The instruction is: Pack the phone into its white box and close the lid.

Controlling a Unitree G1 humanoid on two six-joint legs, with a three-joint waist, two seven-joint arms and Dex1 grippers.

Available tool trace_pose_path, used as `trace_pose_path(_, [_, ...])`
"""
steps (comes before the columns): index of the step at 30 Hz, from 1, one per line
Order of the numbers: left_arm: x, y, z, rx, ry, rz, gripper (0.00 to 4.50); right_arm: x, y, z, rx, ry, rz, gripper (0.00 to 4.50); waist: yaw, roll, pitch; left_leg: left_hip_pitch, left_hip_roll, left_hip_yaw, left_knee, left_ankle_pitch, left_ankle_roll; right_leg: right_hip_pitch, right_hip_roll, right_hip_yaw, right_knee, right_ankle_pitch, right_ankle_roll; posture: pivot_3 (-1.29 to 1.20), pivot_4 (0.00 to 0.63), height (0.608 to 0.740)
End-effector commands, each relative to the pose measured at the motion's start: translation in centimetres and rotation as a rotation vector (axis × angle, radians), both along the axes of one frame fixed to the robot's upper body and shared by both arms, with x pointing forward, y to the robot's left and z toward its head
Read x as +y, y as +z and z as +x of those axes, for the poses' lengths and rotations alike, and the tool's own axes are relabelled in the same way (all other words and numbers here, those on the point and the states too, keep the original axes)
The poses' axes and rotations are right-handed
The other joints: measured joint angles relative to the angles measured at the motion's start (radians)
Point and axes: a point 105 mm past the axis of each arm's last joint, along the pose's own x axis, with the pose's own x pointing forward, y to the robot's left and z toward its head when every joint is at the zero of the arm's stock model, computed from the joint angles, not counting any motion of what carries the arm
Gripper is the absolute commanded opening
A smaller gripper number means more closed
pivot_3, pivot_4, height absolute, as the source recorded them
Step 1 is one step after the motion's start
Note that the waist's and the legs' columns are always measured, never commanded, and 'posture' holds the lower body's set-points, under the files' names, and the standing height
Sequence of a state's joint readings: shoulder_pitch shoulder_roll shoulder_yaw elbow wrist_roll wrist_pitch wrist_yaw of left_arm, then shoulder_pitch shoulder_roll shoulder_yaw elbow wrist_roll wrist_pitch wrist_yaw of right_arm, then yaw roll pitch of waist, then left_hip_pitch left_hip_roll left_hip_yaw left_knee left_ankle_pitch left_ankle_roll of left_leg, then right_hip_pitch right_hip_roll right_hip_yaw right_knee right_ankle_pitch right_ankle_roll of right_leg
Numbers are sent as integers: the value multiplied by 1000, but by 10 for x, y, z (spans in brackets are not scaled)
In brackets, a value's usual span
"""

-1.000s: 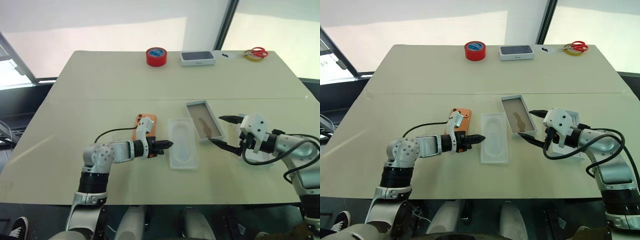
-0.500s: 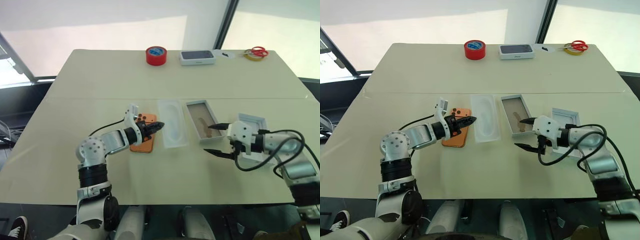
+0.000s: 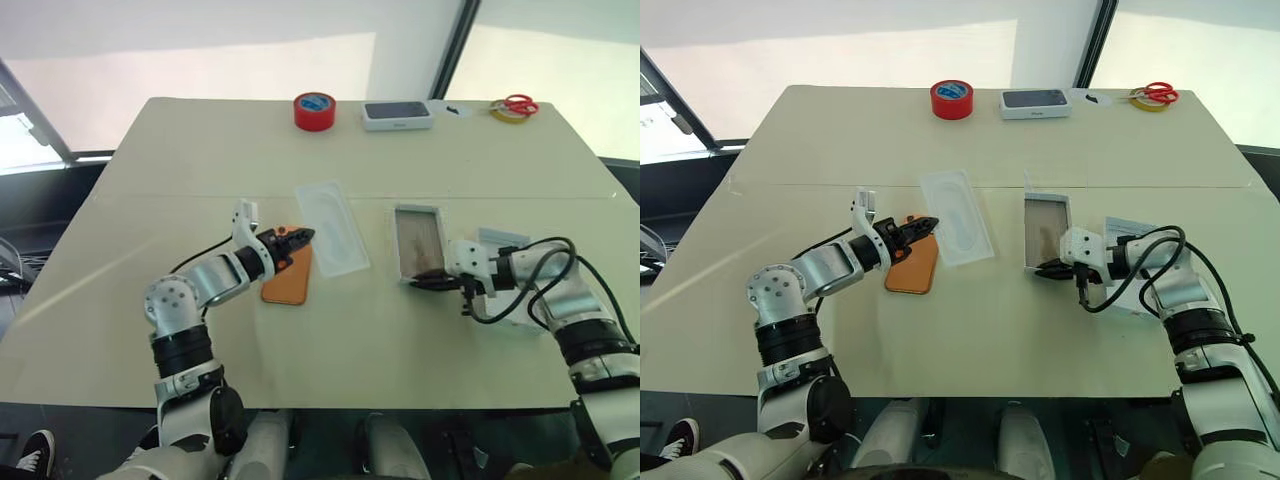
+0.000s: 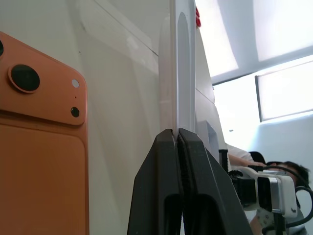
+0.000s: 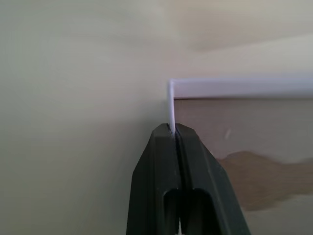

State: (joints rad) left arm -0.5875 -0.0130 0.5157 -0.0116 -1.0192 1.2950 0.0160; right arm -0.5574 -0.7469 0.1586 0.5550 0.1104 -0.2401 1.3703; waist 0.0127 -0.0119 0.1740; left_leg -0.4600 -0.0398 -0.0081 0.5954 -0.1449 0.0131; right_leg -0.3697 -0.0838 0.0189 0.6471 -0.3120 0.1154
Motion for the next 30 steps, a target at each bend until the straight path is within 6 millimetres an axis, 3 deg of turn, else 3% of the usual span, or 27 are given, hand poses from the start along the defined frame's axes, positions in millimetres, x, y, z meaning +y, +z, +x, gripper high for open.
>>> trace_pose_path(1, [-1, 24, 3, -69, 16, -60, 0, 18, 2, -4, -14, 51, 49, 85, 0, 0, 0, 0, 0, 0, 0, 0, 0, 0, 0, 0, 0, 0, 0, 0, 150, 738])
trace_pose_path(5, [-8, 39, 1, -106, -24, -91, 0, 46, 4, -7, -48, 64, 84, 85, -2, 0, 0, 0, 0, 0, 0, 0, 0, -1, 0, 0, 1, 0, 0, 0, 150, 738])
trace_pose_path(10, [-12, 44, -1, -111, -77, -92, 0, 75, 7, -19, -59, 79, 138, 85, 0, 0, 0, 0, 0, 0, 0, 1, -1, -2, 1, 0, 2, 0, 0, 0, 150, 738])
trace_pose_path(17, [-15, 35, 3, -99, -116, -30, 0, 85, 12, -33, -37, 88, 176, 85, 2, 0, 0, 0, 0, 0, 0, 0, -1, -1, 0, 0, 1, 0, 0, 0, 150, 738])
trace_pose_path(20, [-20, 28, 3, -90, -150, -3, 0, 86, 20, -37, -46, 105, 202, 860, 0, 0, 0, -1, 0, 0, -1, 0, -1, -2, 0, 0, 2, 0, 0, 0, 150, 738])
trace_pose_path(25, [-29, 27, 4, -115, -199, 8, 0, 65, 31, -35, -80, 29, 180, 3246, 3, 0, 0, -1, 0, 0, -1, 0, -1, -3, 0, 1, 1, 0, -1, 0, 150, 738])
trace_pose_path(30, [-41, 24, 3, -127, -273, 37, 0, 23, 44, -37, -92, -106, 150, 3246, 2, 0, 0, -2, 0, 0, -1, 0, 0, -2, -2, 1, 0, -1, -3, 0, 150, 738])
